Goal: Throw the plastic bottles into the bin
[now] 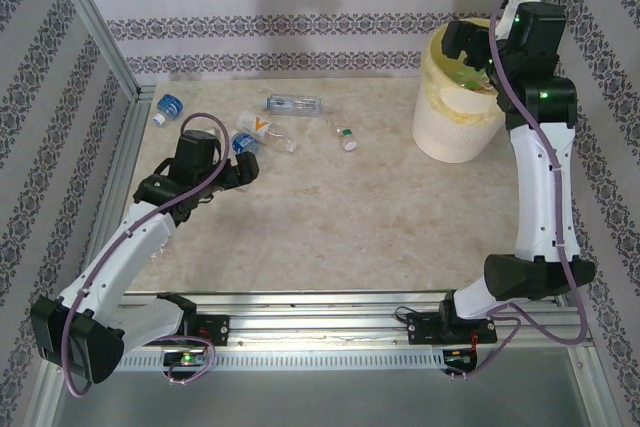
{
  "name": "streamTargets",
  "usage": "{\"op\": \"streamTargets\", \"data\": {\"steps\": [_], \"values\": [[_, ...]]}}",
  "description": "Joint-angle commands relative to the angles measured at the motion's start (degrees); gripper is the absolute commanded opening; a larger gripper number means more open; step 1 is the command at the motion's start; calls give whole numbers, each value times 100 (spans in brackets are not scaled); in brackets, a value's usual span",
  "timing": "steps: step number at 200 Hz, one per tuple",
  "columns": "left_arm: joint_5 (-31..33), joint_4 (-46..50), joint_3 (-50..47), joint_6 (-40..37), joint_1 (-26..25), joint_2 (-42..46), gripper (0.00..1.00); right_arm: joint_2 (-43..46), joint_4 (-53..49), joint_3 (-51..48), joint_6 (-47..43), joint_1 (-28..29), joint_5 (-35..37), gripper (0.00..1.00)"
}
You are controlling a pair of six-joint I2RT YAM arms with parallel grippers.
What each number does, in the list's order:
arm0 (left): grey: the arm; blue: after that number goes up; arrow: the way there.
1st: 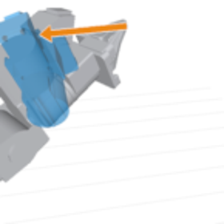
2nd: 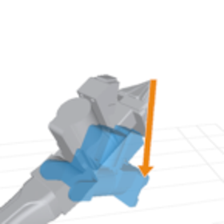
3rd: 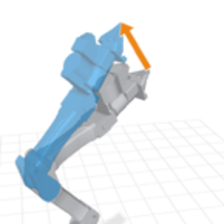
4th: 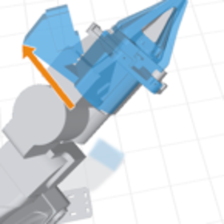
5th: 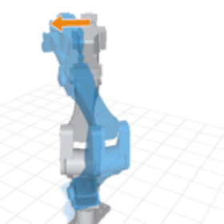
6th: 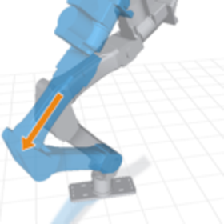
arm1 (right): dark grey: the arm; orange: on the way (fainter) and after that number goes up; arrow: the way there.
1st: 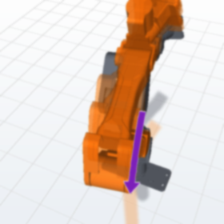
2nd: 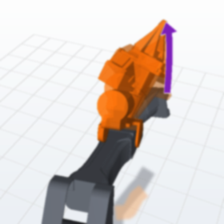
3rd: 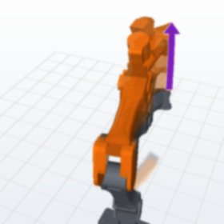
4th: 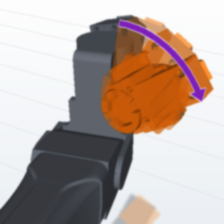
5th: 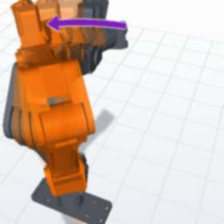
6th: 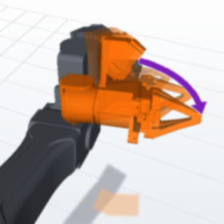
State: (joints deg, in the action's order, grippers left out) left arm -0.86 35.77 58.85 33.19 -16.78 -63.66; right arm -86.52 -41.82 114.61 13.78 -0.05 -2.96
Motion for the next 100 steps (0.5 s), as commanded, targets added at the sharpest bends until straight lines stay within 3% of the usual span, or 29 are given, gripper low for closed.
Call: {"op": "streamTargets", "data": {"steps": [1,58,100], "values": [[516,1106,230,472,326,54,100,15,-134,-211,-5,181,-476,98],[1121,2382,384,614,1044,-144,100,250,-160,-432,-69,453,-635,98],[1188,2591,256,292,1543,-406,100,367,-155,-608,-44,463,-674,98]]}}
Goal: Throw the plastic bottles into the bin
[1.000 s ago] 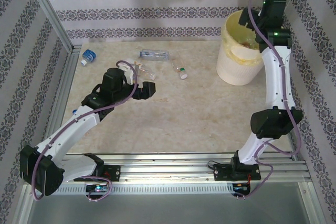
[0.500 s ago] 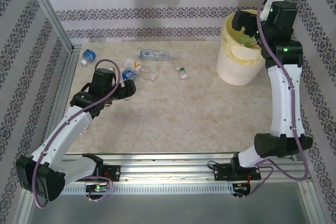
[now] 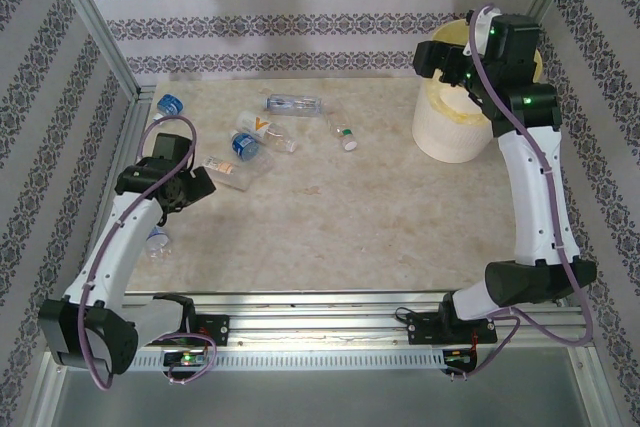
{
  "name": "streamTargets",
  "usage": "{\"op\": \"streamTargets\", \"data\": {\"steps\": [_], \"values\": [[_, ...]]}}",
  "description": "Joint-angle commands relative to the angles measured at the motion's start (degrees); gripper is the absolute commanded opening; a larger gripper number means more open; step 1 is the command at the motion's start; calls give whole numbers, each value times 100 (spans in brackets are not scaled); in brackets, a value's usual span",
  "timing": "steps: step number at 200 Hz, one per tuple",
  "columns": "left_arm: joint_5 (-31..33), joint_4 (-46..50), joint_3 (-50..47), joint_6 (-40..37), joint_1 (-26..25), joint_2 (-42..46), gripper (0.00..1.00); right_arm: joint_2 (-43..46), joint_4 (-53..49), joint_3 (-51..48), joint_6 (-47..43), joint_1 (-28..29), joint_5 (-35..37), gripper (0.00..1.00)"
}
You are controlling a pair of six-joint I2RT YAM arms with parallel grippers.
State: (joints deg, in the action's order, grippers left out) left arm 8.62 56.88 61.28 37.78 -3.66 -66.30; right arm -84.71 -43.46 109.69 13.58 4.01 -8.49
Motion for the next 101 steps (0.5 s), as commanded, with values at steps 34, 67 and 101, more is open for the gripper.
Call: {"op": "streamTargets", "data": {"steps": [34,67,101], "values": [[172,498,-81,-313,635,-358,100,227,8,-205,19,56,-220,98],[-49,353,-305,-517,1216,-436,100,283,6,-291,6,65,-293,98],[-253,122,-602,-769,1745,-458,100,345,26,-331,-44,65,-287,98]]}}
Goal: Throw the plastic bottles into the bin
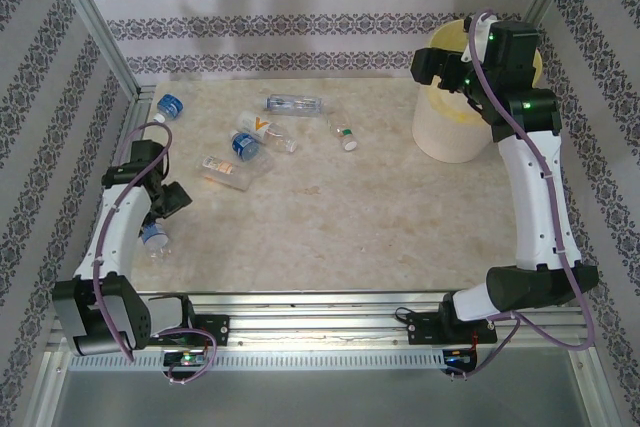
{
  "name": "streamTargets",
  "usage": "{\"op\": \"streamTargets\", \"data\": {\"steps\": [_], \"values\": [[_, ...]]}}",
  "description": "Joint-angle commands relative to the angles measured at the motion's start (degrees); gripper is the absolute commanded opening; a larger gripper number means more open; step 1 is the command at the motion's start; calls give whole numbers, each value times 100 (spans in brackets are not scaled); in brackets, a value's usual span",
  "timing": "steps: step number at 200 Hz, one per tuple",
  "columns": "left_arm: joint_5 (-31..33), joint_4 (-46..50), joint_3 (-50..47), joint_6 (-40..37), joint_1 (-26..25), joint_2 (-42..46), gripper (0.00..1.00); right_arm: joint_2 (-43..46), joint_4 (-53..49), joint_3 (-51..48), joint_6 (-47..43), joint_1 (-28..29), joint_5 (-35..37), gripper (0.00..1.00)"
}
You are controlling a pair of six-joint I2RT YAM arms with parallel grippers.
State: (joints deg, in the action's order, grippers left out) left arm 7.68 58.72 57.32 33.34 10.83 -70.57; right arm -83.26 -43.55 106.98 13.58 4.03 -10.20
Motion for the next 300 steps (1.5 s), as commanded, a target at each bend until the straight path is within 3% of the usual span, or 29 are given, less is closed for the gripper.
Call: {"op": "streamTargets", "data": {"steps": [1,101,176,266,300], "values": [[-160,-66,-214,-336,305,-30,100,207,37,-66,-51,63,-115,98],[-816,-899,-695,-928,1270,-767,100,265,83,-111,-139,120,-290,98],[-1133,-1367,-930,-1080,1492,-1348,96,276,85,-103,-198,124,-325,98],[-2001,-1810,-1127,-1324,1483,-1496,66,222,75,-82,-173,141,-250,98],[-2327,-2036,-1147,-1496,1115,-1031,60,164,92,-43,-101,155,-280,98]]}}
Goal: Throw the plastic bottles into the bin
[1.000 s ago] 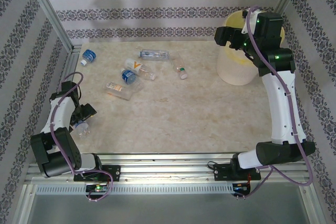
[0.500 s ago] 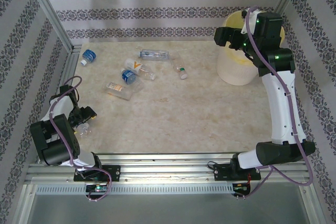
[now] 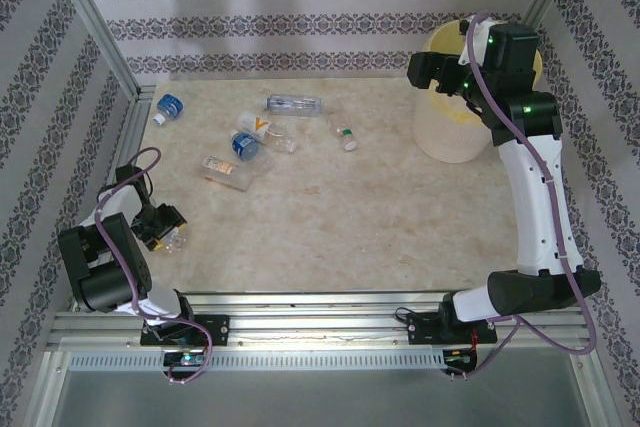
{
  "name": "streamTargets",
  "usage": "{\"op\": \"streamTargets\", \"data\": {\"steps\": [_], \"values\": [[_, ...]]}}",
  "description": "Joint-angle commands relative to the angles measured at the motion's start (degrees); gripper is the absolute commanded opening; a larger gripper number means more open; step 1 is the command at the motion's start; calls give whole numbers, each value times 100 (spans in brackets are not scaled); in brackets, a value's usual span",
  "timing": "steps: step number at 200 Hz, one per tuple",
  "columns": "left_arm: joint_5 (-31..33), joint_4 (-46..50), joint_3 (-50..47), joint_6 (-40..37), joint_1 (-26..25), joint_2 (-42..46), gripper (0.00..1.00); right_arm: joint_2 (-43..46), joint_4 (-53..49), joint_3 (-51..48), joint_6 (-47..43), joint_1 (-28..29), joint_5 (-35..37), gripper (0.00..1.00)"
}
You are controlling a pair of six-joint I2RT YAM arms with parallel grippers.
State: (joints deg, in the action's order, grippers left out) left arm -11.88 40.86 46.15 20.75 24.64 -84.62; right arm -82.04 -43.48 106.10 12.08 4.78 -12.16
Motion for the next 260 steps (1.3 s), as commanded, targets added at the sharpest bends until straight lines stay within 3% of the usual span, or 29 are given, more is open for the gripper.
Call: {"op": "streamTargets", "data": {"steps": [1,30,104,141,208,260], "values": [[-378,-261,-24,-238,-280,393,60,40,85,48,58,83,-84,98],[-673,-422,283,-367,-895,810,58,-44,71,119,143,134,-187,98],[-1613,-1597,1177,-816,-3089,1557,54,-414,-79,415,563,577,-883,97],[-2012,-1960,1599,-926,-3986,1557,53,-618,75,300,1123,796,-1651,94],[-2520,-2359,2255,-701,-4938,1204,51,-980,375,-95,1435,1633,-2574,88],[-2600,-2468,2536,-652,-5282,891,50,-1043,829,-233,1611,1998,-2853,85]]}}
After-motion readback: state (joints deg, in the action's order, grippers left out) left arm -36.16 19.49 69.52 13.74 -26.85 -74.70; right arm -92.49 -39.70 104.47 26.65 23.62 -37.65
